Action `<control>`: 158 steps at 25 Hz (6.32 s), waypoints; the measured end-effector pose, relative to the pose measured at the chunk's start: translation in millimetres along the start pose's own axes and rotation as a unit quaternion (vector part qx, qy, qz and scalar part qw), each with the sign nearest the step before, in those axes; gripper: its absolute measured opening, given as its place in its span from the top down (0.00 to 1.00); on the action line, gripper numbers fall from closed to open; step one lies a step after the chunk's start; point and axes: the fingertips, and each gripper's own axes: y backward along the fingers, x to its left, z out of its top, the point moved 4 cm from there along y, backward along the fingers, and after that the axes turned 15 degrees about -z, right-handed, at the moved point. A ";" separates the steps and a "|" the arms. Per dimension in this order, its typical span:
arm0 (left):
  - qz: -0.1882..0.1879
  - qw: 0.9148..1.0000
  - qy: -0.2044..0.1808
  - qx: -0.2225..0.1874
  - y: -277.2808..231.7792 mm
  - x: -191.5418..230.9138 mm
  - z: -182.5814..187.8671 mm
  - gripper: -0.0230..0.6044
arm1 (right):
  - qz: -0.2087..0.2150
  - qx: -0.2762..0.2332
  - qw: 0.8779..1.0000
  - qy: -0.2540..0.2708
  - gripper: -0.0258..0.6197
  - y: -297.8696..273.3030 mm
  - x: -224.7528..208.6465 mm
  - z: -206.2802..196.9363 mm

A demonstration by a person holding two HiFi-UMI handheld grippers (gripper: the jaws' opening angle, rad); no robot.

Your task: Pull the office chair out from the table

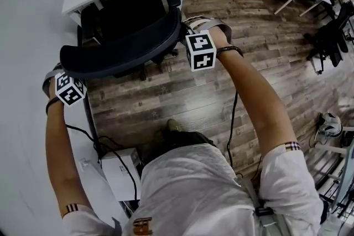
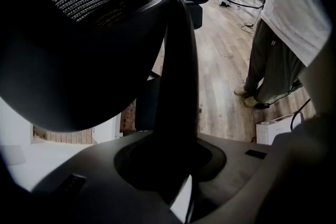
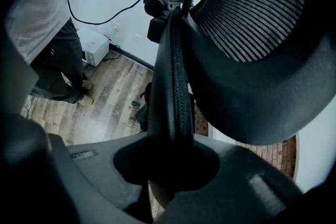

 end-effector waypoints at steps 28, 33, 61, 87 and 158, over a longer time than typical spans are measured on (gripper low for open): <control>0.008 1.000 -0.023 -0.017 44.0 -158.9 -11.0 0.82 | -0.002 0.027 0.999 -0.016 0.86 126.3 102.7 60.0; 0.008 1.000 -0.021 -0.016 46.7 -186.6 -12.8 0.82 | -0.001 0.029 0.999 -0.014 0.87 143.1 123.9 67.2; 0.013 1.000 -0.019 -0.002 85.8 -286.4 -10.0 0.82 | -0.004 0.029 0.999 -0.015 0.86 230.4 183.5 103.8; 0.029 0.998 -0.042 -0.031 130.6 -320.6 -7.2 0.64 | -0.029 0.047 0.997 -0.059 0.64 293.9 186.2 117.2; 0.100 0.692 0.215 -0.682 353.1 -585.4 176.5 0.96 | -0.191 -0.337 0.756 -0.528 0.96 565.3 263.3 332.4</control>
